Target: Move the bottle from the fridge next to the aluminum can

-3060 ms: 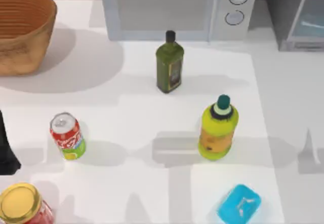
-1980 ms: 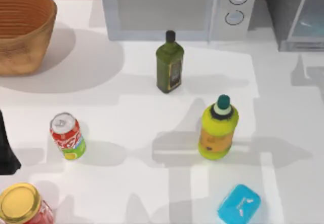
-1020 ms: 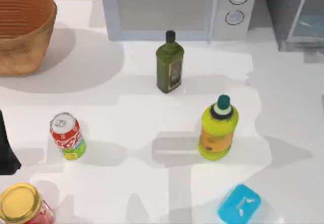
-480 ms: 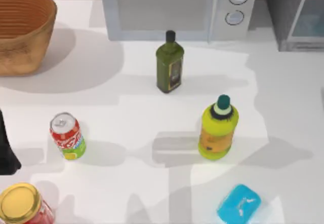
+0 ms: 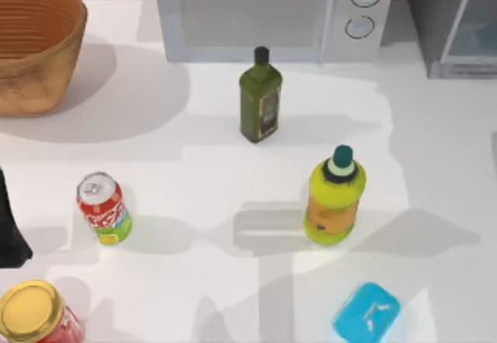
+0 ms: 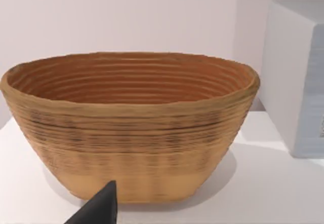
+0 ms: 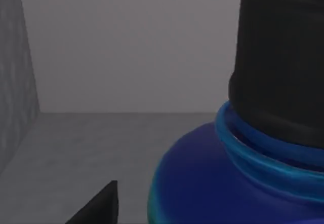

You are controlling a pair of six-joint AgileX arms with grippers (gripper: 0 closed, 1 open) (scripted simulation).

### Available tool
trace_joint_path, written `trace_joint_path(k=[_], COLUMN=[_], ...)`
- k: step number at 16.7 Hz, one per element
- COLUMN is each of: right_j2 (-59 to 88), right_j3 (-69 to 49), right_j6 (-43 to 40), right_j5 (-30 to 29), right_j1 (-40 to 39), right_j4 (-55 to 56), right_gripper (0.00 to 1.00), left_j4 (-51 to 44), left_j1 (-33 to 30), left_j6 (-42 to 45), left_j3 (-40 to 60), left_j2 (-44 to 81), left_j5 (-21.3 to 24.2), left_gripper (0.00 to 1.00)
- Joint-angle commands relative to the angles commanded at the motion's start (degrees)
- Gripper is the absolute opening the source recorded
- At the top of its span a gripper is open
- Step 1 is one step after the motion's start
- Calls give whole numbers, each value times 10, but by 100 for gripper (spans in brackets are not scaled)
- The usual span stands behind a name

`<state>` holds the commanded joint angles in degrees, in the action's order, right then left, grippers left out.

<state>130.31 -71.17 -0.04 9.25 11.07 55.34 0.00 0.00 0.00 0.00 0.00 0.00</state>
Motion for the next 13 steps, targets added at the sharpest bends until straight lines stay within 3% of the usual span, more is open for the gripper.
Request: trace_joint_path(k=[12,13], right_j2=[0,0], right_j3=[0,0], right_j6=[0,0], right_j5=[0,0], right_j1=[0,0], right_j4=[0,0], right_gripper=[2,0], left_j4=[0,0], left_j1=[0,0], left_j6=[0,0], left_j3=[0,0], left_j2=[0,0], left_j5=[0,0], left_gripper=[100,100])
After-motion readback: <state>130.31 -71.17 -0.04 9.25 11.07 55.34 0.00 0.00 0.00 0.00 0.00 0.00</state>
